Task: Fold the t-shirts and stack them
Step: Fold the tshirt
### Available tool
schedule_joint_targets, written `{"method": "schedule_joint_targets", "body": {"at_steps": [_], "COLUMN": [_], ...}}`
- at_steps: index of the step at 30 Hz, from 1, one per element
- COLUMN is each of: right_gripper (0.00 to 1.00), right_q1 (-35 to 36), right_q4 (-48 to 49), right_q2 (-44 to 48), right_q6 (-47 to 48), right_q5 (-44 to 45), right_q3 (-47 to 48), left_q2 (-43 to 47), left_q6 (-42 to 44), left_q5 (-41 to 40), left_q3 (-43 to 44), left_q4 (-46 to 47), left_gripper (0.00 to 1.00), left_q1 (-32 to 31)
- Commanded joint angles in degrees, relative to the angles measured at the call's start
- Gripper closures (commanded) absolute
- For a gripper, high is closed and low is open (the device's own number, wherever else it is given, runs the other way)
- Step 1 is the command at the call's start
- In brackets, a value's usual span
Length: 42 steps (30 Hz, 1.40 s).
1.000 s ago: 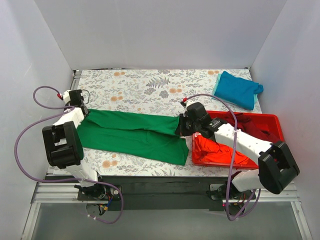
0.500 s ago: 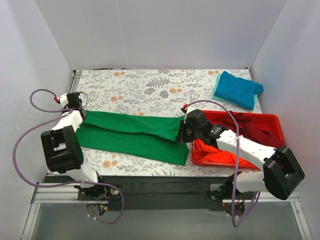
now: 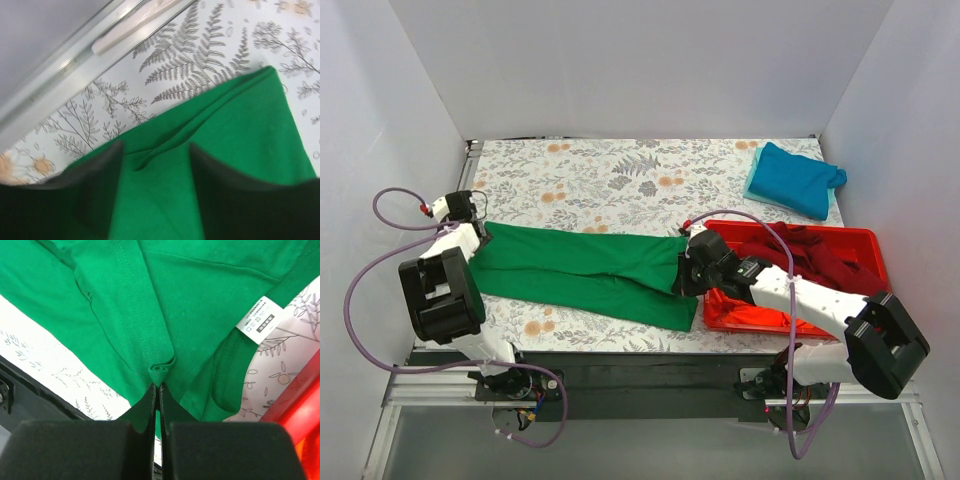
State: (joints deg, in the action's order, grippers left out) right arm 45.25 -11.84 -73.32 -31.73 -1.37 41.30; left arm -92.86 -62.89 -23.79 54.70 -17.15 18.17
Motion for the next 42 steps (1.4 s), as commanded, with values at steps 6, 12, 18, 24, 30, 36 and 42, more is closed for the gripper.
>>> {"method": "schedule_joint_targets", "body": {"at_steps": [6,12,18,24,30,36,42], "right_gripper": [0.83,0.55,0.44,0.49,0.5,0.51,0.52], "right_q1": [4.22,6.86,7.04,5.73,2.3,0.8,0.27], "right_q4": [-2.39,-7.31,-6.62,-3.46,0.14,1.2,1.55], "right_q2": [1.6,4.15,0.12,-12.1,-22.12,-28.54,-30.83], "right_q6": [-0.44,0.17,3.16,5.88,7.82,9.4,8.35], "right_q5": [3.73,7.86,11.03,9.9,5.59,3.39,1.81], "right_q3": [-0.34,4.74,11.59,18.81,24.79,29.27,29.72], "left_q2": [1.71,3.91,2.51,1.63,-0.65,-1.62,-1.89], "left_q6": [-1.18,-1.09,-1.53,-1.18,-1.18,-1.09,-0.83], "left_q5": [-0.56,3.49,12.62,15.09,16.58,16.76,16.94], "left_q3": [0.41,0.94,2.34,2.43,3.57,4.45,4.72], "left_q4": [-1.75,-1.13,-0.26,0.45,0.45,0.18,0.1], "left_gripper": [0.14,0.13,0.13,0.14,0.14,0.15,0.15], "left_q1": [0.81,-1.47,-4.9,-7.8,-8.42,-8.42,-8.42]}}
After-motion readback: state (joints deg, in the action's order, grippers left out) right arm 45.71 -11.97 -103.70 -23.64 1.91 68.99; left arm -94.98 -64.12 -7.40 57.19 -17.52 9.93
